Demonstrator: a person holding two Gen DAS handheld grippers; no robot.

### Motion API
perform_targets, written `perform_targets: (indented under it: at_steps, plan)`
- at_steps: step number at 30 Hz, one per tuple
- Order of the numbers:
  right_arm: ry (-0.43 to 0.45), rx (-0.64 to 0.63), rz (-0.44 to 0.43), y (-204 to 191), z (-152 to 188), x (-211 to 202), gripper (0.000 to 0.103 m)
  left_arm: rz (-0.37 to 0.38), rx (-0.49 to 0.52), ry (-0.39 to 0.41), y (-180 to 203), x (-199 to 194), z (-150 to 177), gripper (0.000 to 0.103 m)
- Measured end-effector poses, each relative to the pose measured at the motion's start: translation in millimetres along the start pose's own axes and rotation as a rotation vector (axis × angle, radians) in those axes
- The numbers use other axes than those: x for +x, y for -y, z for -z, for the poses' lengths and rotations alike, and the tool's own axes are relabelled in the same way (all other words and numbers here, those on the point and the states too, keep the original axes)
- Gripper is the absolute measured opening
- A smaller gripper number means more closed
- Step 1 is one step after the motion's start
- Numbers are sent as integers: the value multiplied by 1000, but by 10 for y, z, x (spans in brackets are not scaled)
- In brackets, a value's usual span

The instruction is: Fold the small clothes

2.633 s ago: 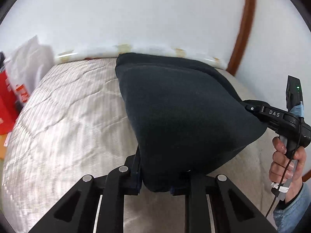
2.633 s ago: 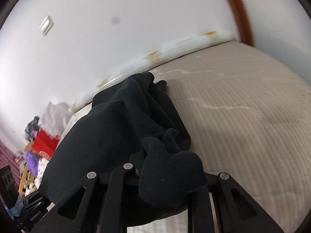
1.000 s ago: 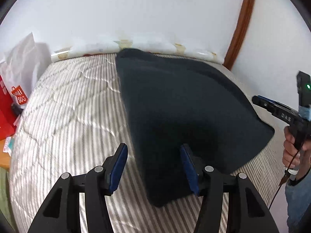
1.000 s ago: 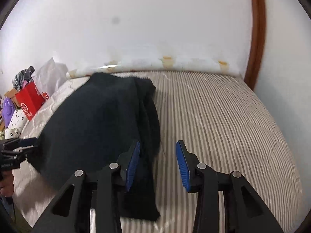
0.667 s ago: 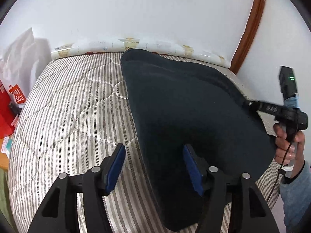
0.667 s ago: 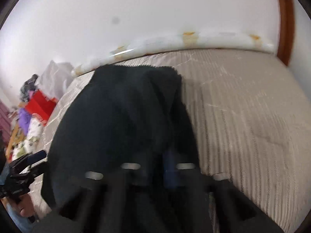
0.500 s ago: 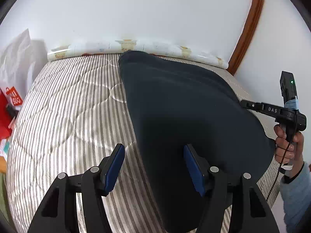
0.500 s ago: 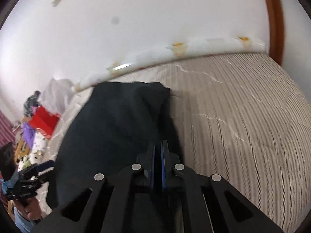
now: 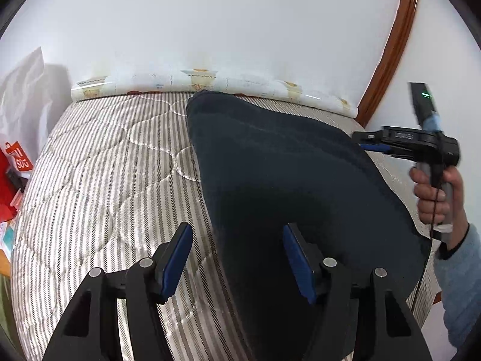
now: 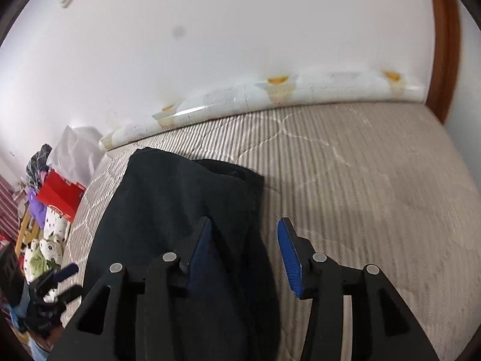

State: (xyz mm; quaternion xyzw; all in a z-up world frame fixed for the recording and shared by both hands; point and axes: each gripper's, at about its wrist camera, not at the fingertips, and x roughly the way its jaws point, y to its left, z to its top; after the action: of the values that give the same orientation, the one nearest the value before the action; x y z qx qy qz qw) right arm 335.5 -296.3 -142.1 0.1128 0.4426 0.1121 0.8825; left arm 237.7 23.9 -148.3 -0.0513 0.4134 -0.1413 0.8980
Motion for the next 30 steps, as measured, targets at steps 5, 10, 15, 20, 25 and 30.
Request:
perform_targets:
  at_steps: [5,10,15,20,25,30]
  plan:
    - [-93,26,-42,-15,-93,417,5,3,15,-21,-19,113,-5,64]
    - [33,-39,-65,13,-265,177,3,17,13,-29,-44,160,-10,64]
    - [-40,-52,-5,30,-286,367,3,13,13,-27,-36,141,2,64]
    - [-13,-19,-34,80,-184,106,11,17,8,-26,-19,78,34,62]
    - [-24,-5,-71,108,11,3,42,24,8,-25,16,42,81,62]
    - [-109,49,-160,155,106,276,33,37,-5,-34,16,57,84,62]
